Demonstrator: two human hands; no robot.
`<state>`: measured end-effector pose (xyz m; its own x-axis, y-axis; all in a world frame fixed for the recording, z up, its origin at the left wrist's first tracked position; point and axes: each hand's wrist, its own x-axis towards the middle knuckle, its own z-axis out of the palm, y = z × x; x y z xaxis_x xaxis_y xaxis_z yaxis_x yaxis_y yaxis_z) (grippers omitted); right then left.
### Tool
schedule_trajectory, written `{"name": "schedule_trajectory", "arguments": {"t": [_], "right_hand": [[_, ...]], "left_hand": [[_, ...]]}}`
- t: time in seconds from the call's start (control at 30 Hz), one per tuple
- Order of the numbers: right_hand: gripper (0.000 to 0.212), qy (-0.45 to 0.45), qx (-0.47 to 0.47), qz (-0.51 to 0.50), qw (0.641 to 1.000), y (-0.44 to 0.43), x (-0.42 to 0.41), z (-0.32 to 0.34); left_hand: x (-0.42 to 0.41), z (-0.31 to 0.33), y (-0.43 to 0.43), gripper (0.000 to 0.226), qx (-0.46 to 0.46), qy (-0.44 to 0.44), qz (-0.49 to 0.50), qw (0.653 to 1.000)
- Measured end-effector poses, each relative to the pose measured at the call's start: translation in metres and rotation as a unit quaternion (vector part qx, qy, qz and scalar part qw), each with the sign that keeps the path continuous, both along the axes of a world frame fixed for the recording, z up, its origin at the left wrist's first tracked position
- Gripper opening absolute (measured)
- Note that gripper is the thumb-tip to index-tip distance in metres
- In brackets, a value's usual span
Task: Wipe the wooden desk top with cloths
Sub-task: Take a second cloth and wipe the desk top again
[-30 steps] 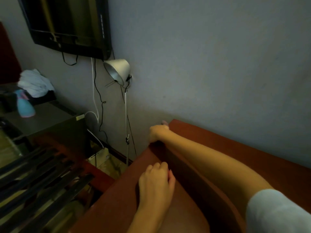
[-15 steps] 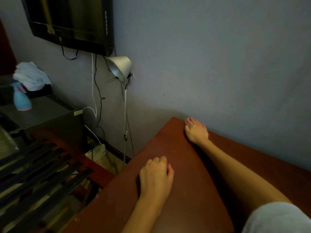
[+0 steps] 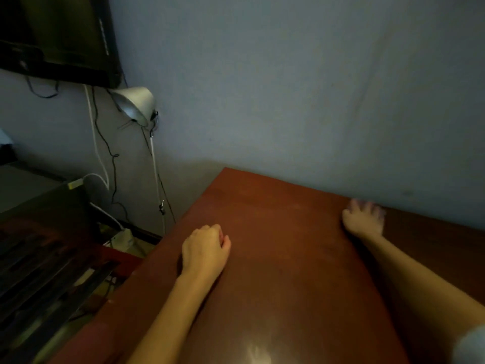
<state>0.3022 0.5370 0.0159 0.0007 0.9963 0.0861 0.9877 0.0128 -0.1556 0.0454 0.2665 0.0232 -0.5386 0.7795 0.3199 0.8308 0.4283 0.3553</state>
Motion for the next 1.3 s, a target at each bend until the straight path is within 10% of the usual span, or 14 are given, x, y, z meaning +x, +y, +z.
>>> {"name": "schedule_trajectory", "arguments": {"t": [0.37,0.6,0.8,1.03,1.3], "right_hand": [[0.055,-0.005,-0.057,0.397,0.916,-0.143,-0.295,0.005],[0.053,-0.007,-0.009,0.611,0.791,-0.182,-0.232,-0.003],[0.084,-0.058,0.070,0.400,0.912,-0.070,-0.079,-0.005],[0.056,0.016,0.011,0.065,0.998,-0.053,-0.028,-0.006],[0.058,-0.022,0.001,0.395,0.919,-0.205,-0.209,-0.004]], "left_hand": [[-0.031,-0.006,-0.087,0.017,-0.011,0.067,0.048,0.997],[-0.028,-0.023,-0.091,0.026,0.032,0.080,0.066,0.994],[-0.025,-0.022,-0.090,0.023,0.031,0.075,0.071,0.994],[-0.012,-0.012,-0.123,0.014,0.013,0.086,0.018,0.996],[-0.012,0.000,-0.215,0.053,-0.091,0.071,0.132,0.985]]}}
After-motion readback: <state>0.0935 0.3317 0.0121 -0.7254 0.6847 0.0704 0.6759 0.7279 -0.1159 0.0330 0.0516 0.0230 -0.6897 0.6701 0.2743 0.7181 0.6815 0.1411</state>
